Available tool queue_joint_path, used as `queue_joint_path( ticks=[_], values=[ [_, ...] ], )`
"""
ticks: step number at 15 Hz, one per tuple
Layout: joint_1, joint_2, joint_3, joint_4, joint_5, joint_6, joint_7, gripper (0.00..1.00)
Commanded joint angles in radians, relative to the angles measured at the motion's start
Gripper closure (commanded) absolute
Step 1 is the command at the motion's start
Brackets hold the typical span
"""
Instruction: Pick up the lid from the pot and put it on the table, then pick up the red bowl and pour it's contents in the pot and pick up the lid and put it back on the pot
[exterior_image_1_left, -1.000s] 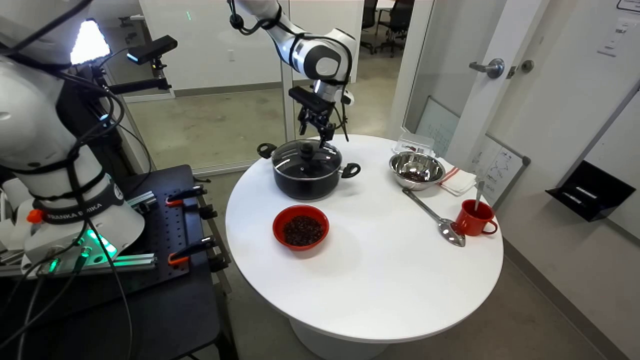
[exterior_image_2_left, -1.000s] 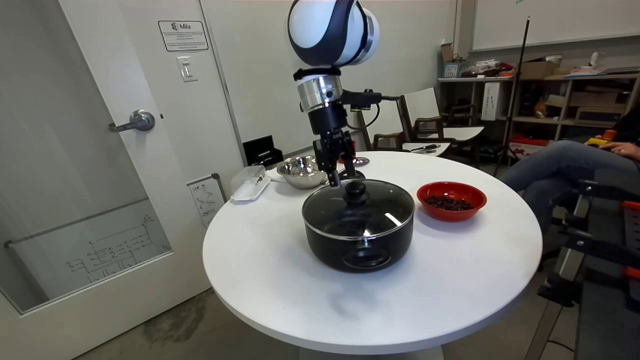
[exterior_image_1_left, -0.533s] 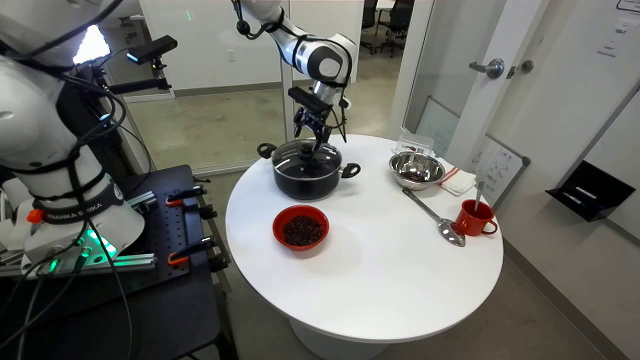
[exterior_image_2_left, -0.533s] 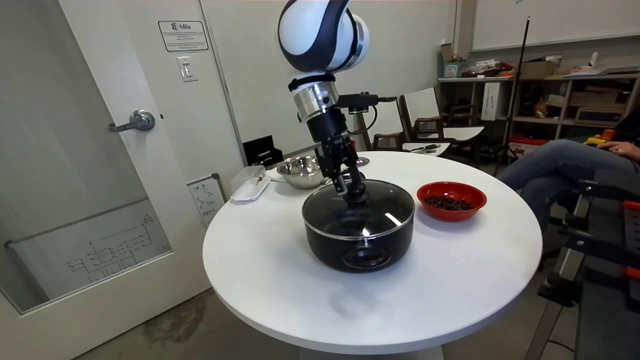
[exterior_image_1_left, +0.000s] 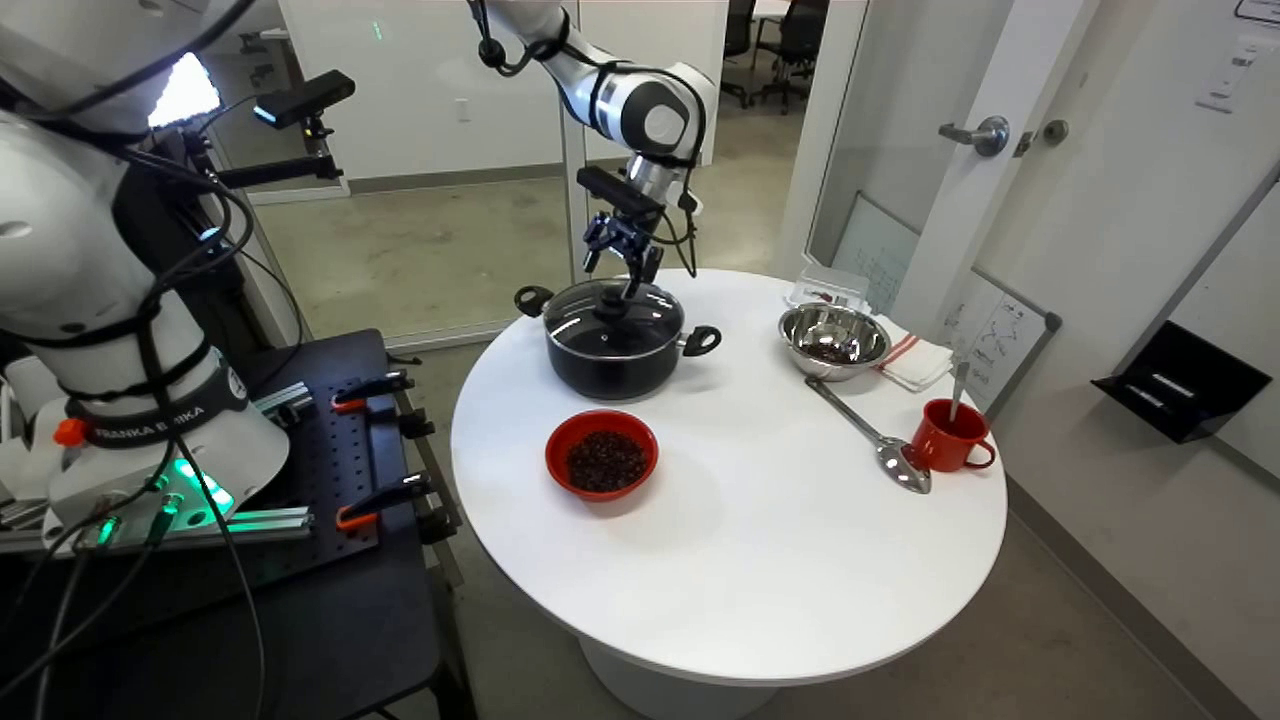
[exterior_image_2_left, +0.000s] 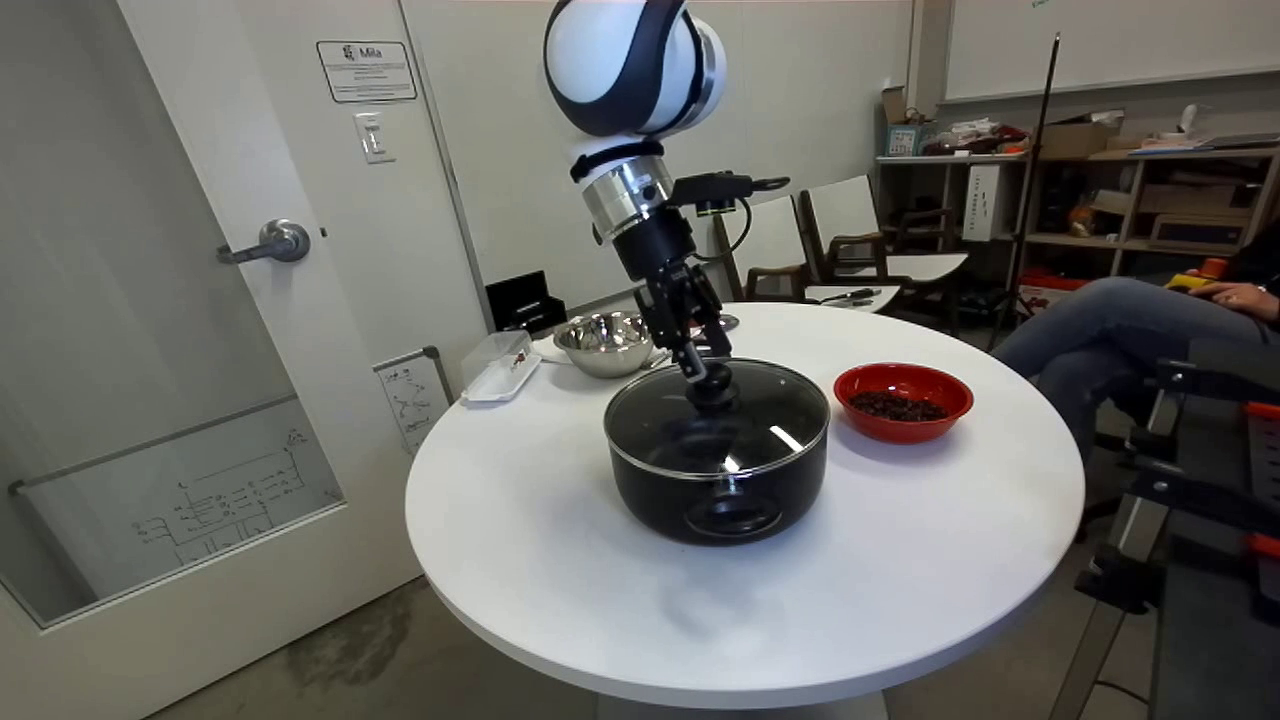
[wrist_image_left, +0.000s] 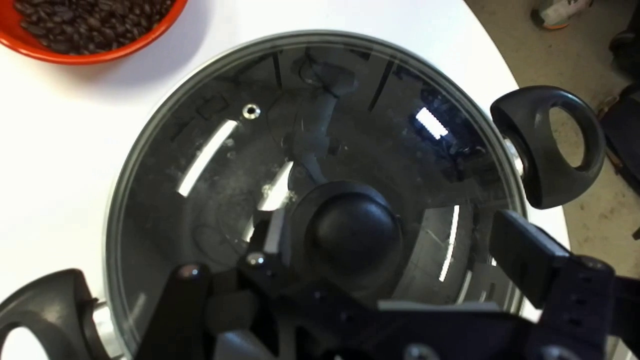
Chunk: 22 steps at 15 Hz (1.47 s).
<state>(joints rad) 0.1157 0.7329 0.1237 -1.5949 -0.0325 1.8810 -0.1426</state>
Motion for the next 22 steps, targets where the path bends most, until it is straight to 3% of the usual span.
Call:
queue_joint_path(
  ticks=[1,22],
  values=[
    [0.023,0.043,-0.015,0.07,-0.029,-0.06,0.011,0.0],
    [0.034,0.109,-0.03,0.151,-0.059,-0.096,0.02,0.0]
  ],
)
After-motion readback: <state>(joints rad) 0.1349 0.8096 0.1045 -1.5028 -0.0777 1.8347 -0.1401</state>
